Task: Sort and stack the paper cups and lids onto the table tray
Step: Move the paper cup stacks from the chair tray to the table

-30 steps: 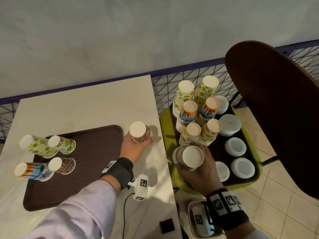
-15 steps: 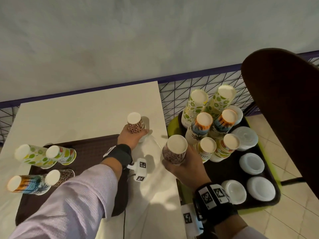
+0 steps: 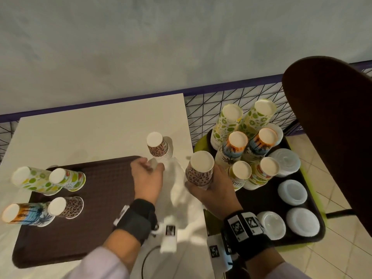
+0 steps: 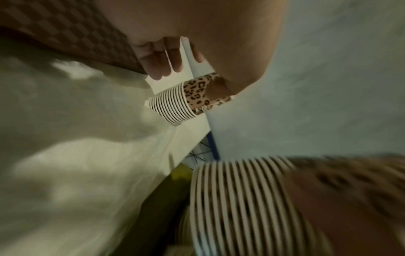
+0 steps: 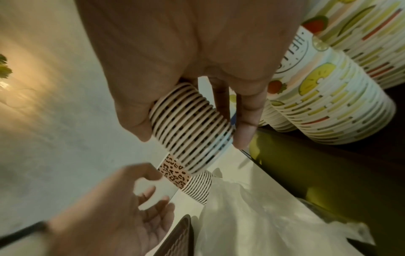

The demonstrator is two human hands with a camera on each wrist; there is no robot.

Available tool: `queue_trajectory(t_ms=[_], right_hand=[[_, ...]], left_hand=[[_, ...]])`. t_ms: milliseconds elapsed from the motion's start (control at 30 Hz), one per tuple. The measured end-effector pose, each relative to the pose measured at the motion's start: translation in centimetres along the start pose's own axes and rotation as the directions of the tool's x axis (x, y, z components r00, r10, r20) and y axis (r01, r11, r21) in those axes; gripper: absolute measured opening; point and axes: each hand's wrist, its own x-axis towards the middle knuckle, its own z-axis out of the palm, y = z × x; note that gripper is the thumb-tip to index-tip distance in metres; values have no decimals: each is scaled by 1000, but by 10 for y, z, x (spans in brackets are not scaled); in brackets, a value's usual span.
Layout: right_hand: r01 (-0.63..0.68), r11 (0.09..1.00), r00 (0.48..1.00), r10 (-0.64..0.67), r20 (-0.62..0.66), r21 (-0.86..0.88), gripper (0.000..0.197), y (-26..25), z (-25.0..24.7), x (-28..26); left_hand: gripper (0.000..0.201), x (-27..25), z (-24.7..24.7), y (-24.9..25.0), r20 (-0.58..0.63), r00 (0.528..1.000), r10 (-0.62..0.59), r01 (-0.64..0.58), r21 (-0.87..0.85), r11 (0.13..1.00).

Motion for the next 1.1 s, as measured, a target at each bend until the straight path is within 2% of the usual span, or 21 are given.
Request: queue_trajectory(t_ms=[33, 67, 133, 167, 200, 233, 333, 433, 500, 600, 667, 733, 833, 933, 1100], right_hand=[[17, 1000, 1000, -17, 3, -12, 76, -1, -1, 0], [34, 999, 999, -34, 14, -25, 75, -2, -1, 0], [60, 997, 997, -57, 56, -57, 76, -2, -1, -1], [71, 994, 995, -65, 82, -77, 79, -2, 0, -2], [84, 992, 992, -74, 103, -99, 82, -2, 1, -3], [93, 988, 990, -79, 116, -120, 84, -2, 1, -3], [109, 985, 987, -92, 128, -135, 83, -8, -1, -5], [124, 986, 983, -107, 147, -112, 78, -13, -10, -11], [152, 977, 984, -135, 120, -147, 74, -13, -19, -20], [155, 961, 981, -177, -80, -228, 57, -12, -38, -34], [136, 945, 941, -218, -260, -299, 48, -9, -52, -40], [93, 911, 916, -237, -324, -402, 49, -2, -64, -39], [66, 850, 942, -226, -248, -523, 59, 10, -71, -31], [65, 817, 962, -203, -180, -573, 64, 17, -71, -27], [116, 816, 971, -213, -108, -566, 58, 28, -67, -21]], left_hand=[[41, -18, -2, 2, 109, 993, 34, -29, -50, 998], [42, -34, -4, 4, 272, 960, 60, -35, -98, 995], [67, -55, -5, 11, 559, 825, 85, -2, -148, 989], [80, -60, -2, 12, 636, 768, 78, 20, -146, 989], [87, -62, 1, 13, 672, 738, 63, 40, -136, 990], [89, -62, 5, 13, 678, 734, 44, 64, -134, 989], [80, -59, 14, 13, 651, 759, 13, 105, -142, 984], [81, -51, 15, 13, 632, 775, 15, 89, -133, 987], [80, -46, 13, 13, 589, 808, 11, 83, -133, 988], [79, -36, 17, 12, 469, 882, 43, 8, -106, 994], [79, -27, 25, 12, 390, 919, 65, -41, -69, 997], [79, -18, 34, 10, 350, 934, 69, -67, -20, 998], [80, -7, 47, 7, 329, 941, 79, -99, 43, 994], [72, -1, 59, 3, 311, 944, 112, -143, 78, 987], [80, 4, 71, -11, 252, 960, 120, -153, 117, 981]])
